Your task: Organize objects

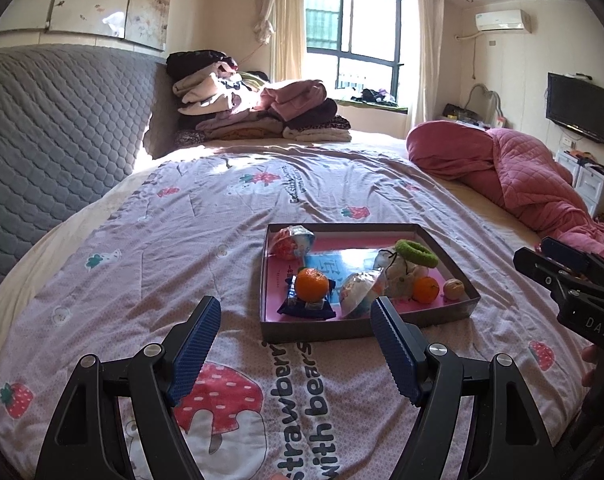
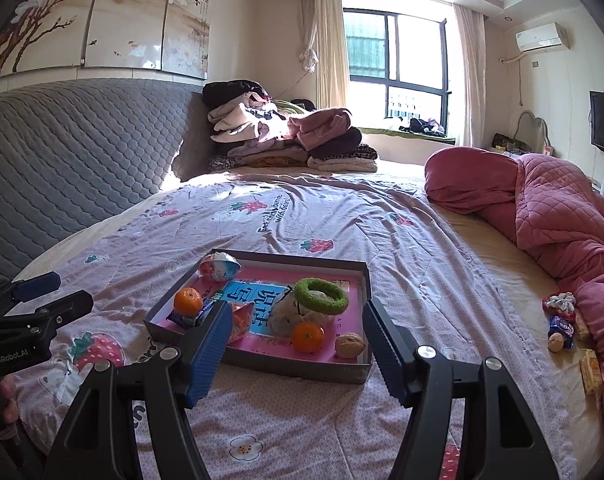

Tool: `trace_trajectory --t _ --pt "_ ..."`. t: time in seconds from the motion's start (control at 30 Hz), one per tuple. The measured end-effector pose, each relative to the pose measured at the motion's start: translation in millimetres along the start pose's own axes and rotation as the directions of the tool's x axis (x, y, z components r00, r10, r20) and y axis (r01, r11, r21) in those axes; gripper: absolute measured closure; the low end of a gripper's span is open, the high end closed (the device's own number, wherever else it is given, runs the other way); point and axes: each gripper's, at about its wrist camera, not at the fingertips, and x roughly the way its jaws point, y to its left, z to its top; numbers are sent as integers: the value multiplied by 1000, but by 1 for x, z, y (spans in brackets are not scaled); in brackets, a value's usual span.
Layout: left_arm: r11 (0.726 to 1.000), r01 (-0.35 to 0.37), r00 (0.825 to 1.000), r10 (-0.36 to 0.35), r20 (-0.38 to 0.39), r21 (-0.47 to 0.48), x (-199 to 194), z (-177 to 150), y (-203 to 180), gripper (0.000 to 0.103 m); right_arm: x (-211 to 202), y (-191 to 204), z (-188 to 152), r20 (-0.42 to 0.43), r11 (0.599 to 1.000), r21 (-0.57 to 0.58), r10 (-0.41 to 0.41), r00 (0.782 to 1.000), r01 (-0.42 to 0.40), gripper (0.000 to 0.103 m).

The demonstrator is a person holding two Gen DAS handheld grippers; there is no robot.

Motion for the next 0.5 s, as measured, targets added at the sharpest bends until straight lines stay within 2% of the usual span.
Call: trace_trajectory --t 0.5 --pt "1000 -8 998 8 -58 2 22 -18 -1 25 1 -3 -16 -6 1000 5 -9 1000 9 36"
